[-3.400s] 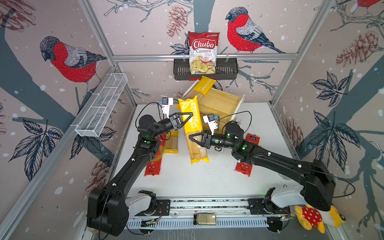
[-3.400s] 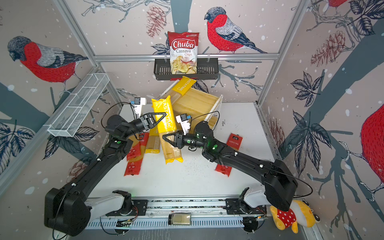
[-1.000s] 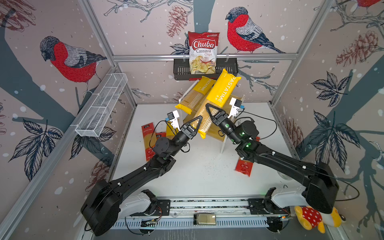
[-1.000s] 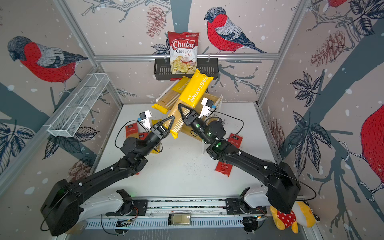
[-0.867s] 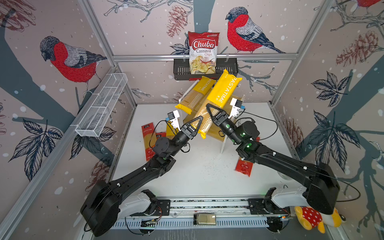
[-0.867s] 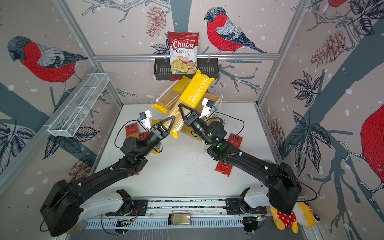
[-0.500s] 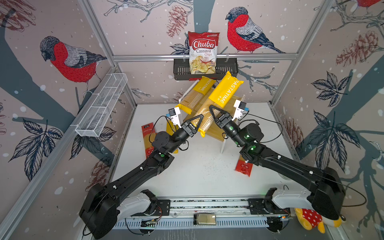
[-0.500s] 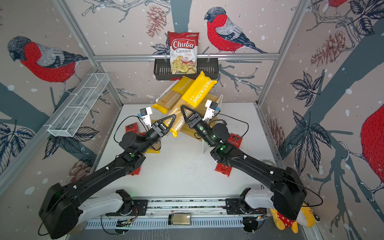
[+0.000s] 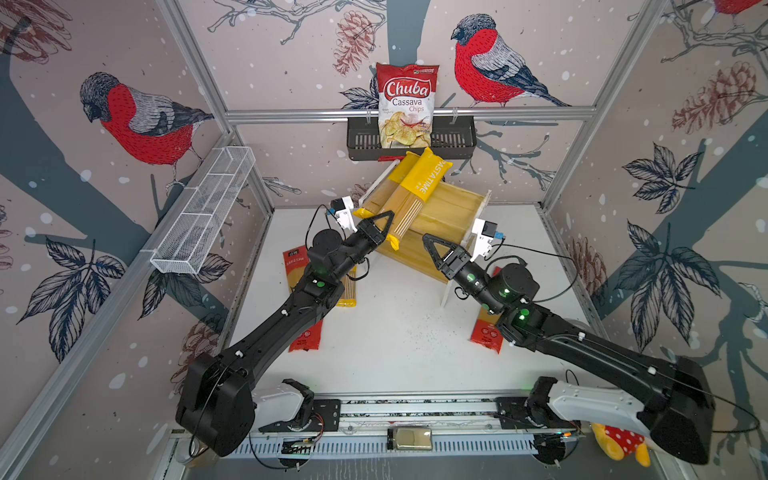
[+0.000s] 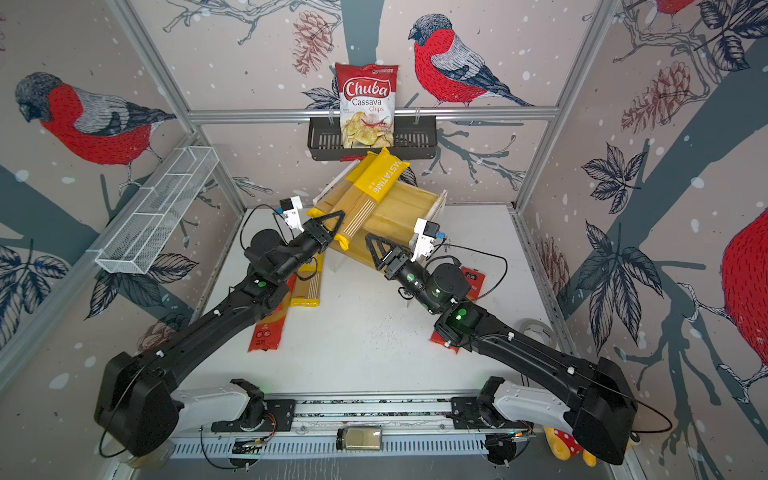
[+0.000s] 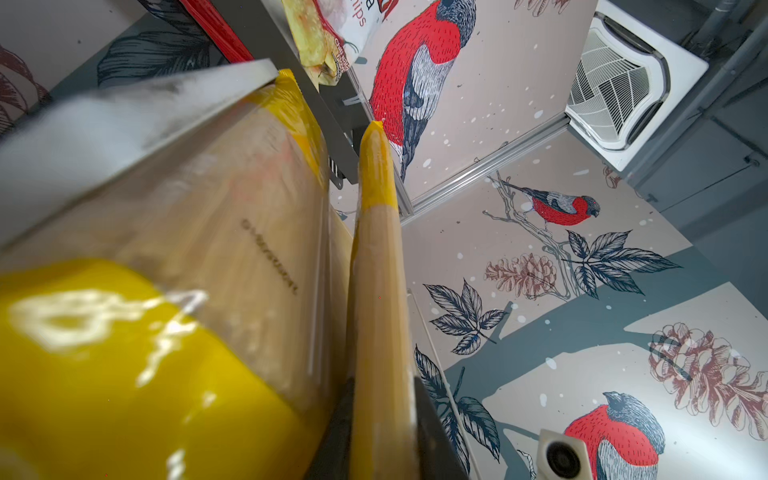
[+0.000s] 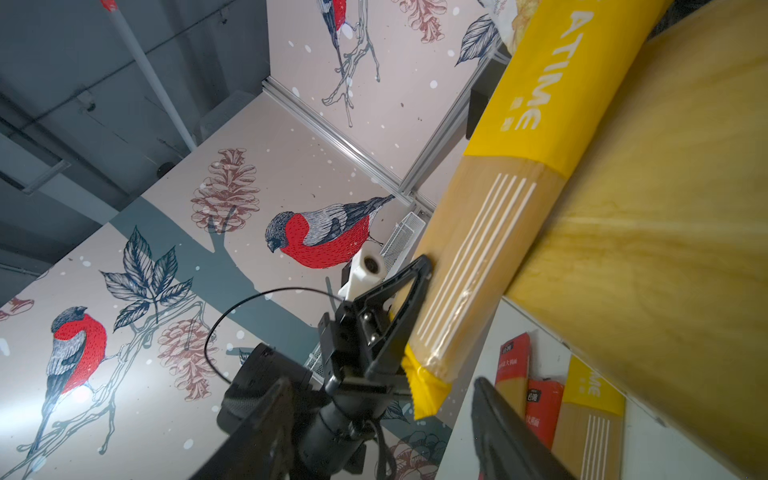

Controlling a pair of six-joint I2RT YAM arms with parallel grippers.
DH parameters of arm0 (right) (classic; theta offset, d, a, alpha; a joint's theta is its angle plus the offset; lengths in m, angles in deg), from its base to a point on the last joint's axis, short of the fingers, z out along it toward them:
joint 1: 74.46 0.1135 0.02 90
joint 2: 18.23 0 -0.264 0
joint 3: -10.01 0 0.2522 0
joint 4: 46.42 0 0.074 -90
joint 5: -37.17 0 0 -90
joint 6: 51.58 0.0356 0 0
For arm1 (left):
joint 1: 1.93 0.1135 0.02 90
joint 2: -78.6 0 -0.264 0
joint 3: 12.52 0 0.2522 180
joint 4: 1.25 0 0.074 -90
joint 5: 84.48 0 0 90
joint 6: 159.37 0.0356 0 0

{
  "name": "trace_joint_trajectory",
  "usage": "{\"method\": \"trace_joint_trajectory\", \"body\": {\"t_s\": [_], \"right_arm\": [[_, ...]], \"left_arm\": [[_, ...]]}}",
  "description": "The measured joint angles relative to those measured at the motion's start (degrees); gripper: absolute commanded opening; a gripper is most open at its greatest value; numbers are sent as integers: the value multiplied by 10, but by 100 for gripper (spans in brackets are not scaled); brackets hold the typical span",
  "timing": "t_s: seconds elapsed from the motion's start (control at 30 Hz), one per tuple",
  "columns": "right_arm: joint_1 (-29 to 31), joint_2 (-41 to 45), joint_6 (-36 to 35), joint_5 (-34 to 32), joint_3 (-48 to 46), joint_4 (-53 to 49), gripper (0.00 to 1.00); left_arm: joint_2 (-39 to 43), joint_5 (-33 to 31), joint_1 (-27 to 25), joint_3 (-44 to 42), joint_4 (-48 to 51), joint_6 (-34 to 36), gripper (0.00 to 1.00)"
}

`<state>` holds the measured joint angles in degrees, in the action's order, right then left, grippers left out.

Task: Place and organize the pasta boxes and bags onto the shelf
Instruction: 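Push the pack onto the top shelf with the left gripper while the right withdraws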

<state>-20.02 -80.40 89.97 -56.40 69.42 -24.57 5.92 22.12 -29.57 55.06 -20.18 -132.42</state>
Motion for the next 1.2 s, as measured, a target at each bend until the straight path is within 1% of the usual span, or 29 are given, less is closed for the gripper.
{"method": "trace_joint_trajectory", "body": {"t_s": [0.13,0.2,0.23,0.3,0.43,0.6,0.67,0.77,0.97,1.07,1.1,1.17,1.2], "right_arm": [[52,18,-38,-40,0,-16,68],[63,23,-52,-56,-3,-20,68],[63,23,-52,-64,-5,-23,68],[65,24,-55,-81,-10,-34,68],[66,24,-63,-84,-15,-42,67],[68,33,-63,-94,-37,-42,67],[69,37,-62,-94,-46,-43,67],[69,44,-59,-95,-58,-44,67],[74,60,-48,-101,-80,-45,67],[83,74,-47,-110,-92,-47,67],[85,77,-46,-115,-97,-47,67],[88,83,-37,-123,-108,-48,67],[89,84,-35,-127,-112,-48,67]], "left_arm": [[-10,15,0,23,31,-11,0],[-12,19,0,37,54,-10,0],[-12,22,0,41,63,-9,2],[-14,23,0,51,78,-3,8],[-24,24,0,63,89,-1,24],[-21,29,0,62,86,-1,48],[-10,27,0,54,82,-2,53],[3,27,0,41,76,-12,57],[34,28,0,-8,48,-28,60],[50,28,-1,-40,37,-39,57],[51,26,-3,-46,38,-45,55],[49,25,-12,-49,38,-47,42],[47,25,-16,-48,35,-48,37]]}}
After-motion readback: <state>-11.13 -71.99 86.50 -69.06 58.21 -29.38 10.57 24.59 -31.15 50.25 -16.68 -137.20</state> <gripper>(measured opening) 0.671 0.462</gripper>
